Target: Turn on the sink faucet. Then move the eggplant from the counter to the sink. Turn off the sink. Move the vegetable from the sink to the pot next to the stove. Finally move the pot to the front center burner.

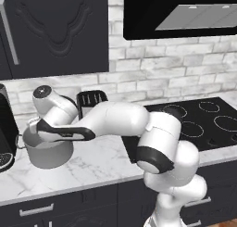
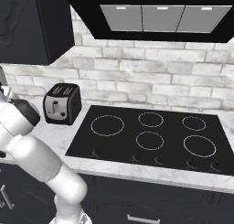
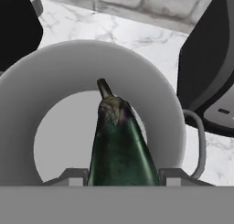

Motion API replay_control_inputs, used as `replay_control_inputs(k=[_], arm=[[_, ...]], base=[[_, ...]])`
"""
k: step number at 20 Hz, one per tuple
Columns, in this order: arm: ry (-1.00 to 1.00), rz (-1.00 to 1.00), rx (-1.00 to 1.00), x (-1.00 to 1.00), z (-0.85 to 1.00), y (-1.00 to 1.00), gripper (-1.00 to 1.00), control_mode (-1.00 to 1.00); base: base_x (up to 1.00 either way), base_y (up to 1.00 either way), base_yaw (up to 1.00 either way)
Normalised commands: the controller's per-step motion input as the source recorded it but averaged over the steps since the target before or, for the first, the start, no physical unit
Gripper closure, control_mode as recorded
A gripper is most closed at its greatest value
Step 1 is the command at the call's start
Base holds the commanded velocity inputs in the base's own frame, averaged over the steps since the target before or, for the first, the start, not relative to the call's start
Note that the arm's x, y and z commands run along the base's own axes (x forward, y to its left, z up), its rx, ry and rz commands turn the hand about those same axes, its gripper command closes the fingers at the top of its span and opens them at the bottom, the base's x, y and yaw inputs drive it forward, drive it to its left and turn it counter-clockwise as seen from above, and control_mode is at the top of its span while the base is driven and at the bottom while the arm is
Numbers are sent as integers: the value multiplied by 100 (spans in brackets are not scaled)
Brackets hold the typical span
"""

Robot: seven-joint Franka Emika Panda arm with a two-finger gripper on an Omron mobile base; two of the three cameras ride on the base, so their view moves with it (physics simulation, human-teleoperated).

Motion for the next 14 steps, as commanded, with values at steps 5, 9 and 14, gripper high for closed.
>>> replay_control_inputs(k=[5,9,14], arm=[[8,0,2,30,-8,15,100,-100],[4,0,0,14,-28,16,100,-100],[0,0,0,2,-27,3,100,-100]], base=[[0,0,0],[0,0,0],[0,0,0]])
